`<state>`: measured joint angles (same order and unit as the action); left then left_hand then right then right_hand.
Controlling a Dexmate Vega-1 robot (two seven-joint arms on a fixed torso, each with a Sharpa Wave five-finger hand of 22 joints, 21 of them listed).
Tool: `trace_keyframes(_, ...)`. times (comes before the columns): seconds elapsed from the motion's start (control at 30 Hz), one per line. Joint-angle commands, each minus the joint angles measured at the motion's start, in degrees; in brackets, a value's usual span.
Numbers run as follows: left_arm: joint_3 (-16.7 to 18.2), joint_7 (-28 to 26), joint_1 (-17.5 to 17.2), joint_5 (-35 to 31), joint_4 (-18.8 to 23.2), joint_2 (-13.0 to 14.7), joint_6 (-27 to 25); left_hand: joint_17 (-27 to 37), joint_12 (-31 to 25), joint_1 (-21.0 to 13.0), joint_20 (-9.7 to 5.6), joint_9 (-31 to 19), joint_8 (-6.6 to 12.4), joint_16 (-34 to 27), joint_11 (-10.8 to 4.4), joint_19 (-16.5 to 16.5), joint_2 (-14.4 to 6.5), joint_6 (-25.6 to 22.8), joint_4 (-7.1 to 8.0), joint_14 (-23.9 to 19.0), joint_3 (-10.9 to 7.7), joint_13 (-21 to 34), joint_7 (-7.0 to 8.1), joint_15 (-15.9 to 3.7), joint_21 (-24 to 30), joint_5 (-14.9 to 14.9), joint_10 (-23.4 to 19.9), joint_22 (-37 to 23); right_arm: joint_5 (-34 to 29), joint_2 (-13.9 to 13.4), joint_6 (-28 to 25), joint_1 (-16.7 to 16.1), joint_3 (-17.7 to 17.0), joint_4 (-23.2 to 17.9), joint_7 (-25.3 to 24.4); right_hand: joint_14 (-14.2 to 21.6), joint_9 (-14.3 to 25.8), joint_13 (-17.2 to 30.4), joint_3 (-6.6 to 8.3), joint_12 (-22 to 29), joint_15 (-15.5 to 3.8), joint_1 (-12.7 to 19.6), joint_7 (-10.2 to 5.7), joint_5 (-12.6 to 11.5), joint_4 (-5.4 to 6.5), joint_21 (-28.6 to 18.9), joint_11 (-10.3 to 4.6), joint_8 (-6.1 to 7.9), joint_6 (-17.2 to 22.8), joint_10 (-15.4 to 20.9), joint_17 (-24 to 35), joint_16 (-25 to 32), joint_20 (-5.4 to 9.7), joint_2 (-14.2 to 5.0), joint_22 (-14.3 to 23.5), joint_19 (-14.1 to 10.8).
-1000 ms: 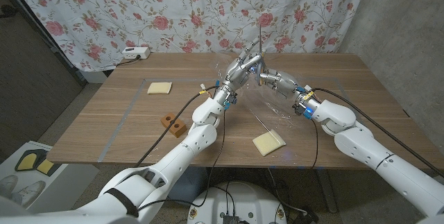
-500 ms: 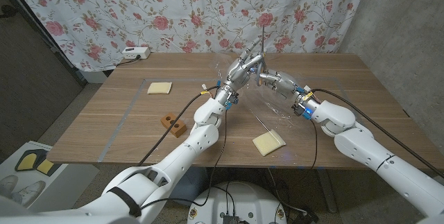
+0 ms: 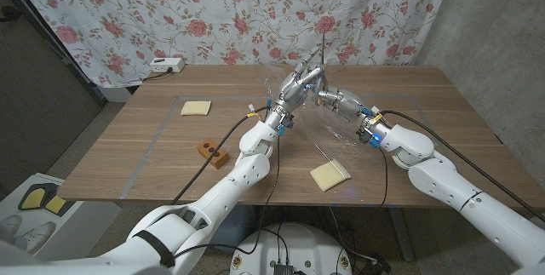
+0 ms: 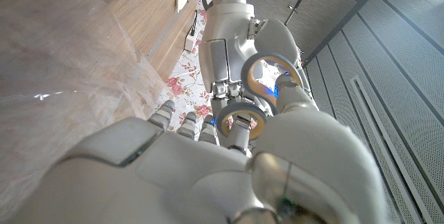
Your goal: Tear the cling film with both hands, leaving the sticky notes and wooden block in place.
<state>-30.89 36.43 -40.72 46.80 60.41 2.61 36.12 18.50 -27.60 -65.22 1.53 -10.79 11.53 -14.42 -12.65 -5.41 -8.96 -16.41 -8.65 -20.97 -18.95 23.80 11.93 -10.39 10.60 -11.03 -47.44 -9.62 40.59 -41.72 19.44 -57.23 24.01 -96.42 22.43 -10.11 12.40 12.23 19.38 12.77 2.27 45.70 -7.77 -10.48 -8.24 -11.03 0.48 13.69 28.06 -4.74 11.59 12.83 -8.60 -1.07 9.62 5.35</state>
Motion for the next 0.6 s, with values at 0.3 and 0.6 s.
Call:
trace_keyframes(0.3,-0.32,-1.01,-0.23,-1.27,0.74,0.13,0.89,0.26,-0.22,-0.41,-0.06,-0.15,0.30,-0.41,-0.27,0.37,-0.59,-1.05,0.99,0.67,-1.72,8.70,0.26,-1.49,0.26,-0.37,-0.82,-0.14,0.00,-0.80,-0.96,-0.10,0.33,-1.02,0.50,-8.13,0.07,0.03,-0.32,0.33,0.57,1.06,0.47,-0.34,-0.15,0.08,0.34,-0.08,0.74,0.14,0.08,0.12,-0.87,0.18,0.13,-0.18)
trace_keyframes(0.6,-0.43,-1.35,-0.04,-1.24,0.95,0.07,0.87,0.51,-0.15,-0.52,-0.15,-0.15,0.37,-0.71,-0.27,0.36,-0.66,-1.66,0.96,0.39,-1.58,8.68,0.24,-1.64,0.26,-0.40,-0.86,-0.14,0.24,-1.26,-1.36,-0.34,0.39,-1.66,0.77,-8.47,0.06,0.00,-0.52,-0.02,0.91,1.28,0.83,-0.37,-0.12,0.26,1.34,-0.50,0.23,-0.41,0.09,-0.09,-1.07,0.13,0.14,0.21)
